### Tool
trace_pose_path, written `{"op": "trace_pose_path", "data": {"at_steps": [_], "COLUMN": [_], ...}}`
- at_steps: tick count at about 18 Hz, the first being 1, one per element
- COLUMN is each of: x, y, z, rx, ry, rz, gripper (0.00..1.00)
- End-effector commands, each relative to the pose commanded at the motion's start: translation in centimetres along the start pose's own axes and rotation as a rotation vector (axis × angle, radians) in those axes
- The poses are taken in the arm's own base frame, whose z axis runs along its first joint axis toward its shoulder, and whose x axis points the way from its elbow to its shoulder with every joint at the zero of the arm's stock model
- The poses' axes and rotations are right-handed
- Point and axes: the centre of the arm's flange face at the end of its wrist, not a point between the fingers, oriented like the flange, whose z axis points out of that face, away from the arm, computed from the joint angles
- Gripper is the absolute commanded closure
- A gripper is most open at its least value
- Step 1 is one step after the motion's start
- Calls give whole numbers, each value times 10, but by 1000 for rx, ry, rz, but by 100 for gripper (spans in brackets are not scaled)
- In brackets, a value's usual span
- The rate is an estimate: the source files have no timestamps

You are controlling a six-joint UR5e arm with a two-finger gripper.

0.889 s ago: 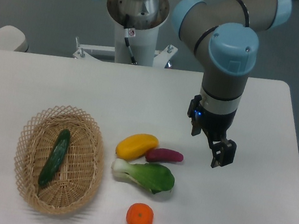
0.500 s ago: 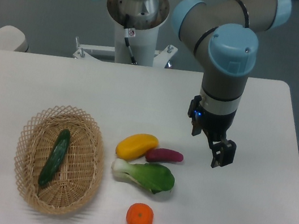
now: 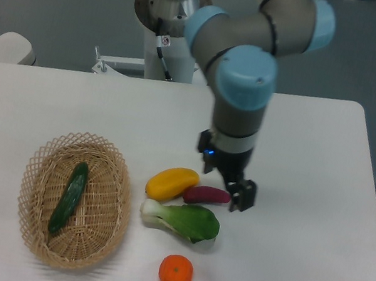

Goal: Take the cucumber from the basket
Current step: 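Move the gripper over the wicker basket above the green cucumber, then lower the gripper onto the cucumber and close on it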

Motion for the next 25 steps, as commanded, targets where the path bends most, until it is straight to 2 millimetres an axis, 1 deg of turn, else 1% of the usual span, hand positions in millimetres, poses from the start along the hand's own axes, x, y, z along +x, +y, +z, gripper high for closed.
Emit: {"op": "trace_pose_path", "data": {"at_steps": [2, 5, 7, 9, 11, 14, 16, 17, 19, 21, 22, 25], "x": [32, 65, 89, 102, 119, 143, 155, 161, 167, 172, 176, 183], "y": [-26, -46, -63, -71, -81, -82, -84, -88, -95, -99, -104, -108], "z": [6, 19, 22, 26, 31, 52, 63, 73, 85, 88, 93, 100], "rx": [-42, -43, -5, 38, 57, 72, 71, 60, 43, 58, 58, 52], "ry": [-13, 16, 68, 136, 137, 133, 133, 141, 147, 138, 136, 137], "rz": [-32, -157, -213, -320, -362, -359, -345, -335, -331, -358, -358, -347], "gripper": [0, 0, 0, 0, 0, 0, 0, 0, 0, 0, 0, 0]}}
